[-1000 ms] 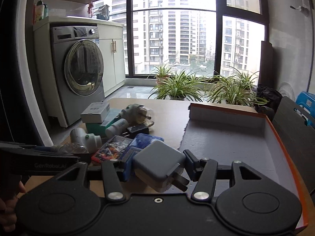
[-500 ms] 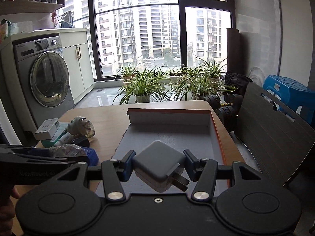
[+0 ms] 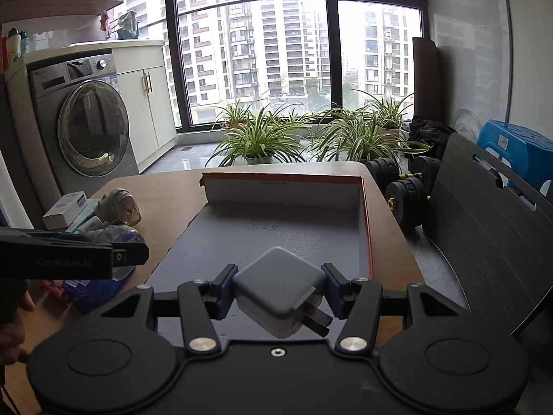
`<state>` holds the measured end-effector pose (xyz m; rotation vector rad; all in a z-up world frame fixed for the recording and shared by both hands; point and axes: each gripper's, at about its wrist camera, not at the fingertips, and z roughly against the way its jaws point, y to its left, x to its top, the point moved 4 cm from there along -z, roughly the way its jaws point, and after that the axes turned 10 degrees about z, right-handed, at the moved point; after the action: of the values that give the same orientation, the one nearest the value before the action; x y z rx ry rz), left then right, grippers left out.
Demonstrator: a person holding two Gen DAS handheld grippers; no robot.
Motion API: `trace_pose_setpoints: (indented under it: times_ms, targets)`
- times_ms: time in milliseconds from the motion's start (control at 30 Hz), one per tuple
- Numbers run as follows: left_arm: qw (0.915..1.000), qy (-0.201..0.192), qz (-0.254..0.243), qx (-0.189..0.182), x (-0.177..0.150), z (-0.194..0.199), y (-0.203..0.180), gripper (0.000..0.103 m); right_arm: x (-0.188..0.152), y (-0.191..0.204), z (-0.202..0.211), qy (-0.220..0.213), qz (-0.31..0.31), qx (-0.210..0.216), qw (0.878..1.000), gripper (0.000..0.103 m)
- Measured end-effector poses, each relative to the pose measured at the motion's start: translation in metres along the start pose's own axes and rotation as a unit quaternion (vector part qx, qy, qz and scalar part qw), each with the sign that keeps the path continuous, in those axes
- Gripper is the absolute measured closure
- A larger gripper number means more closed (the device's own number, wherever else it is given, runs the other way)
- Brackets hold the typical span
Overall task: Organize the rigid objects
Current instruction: 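Lift the glass bottle with left tool while right tool lifts the charger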
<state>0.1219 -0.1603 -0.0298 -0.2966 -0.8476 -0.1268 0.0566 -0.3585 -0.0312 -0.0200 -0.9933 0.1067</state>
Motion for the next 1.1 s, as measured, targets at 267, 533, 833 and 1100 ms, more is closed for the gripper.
trace_pose_setpoints:
  times_ms: [267,533,833,1100]
  targets:
    - [0.9998,0.013,0.014,-0.008,-0.01,-0.003,-0.007,0.023,0.004,-0.007,-0.012,-0.008,0.012,-0.003,1.0,0.039]
    - [0.9997,0.018,0.004,-0.019,-0.014,-0.002,-0.026,0.023,0.023,-0.02,-0.018,-0.011,0.012,0.008,1.0,0.039]
    - [0.9999,0.004,0.004,-0.012,0.012,0.002,-0.035,0.023,0.052,-0.028,-0.016,-0.013,0.007,0.002,1.0,0.039]
    - [1.0,-0.003,-0.002,-0.004,0.033,0.01,-0.035,0.023,0.073,-0.023,-0.015,-0.01,-0.008,0.001,1.0,0.039]
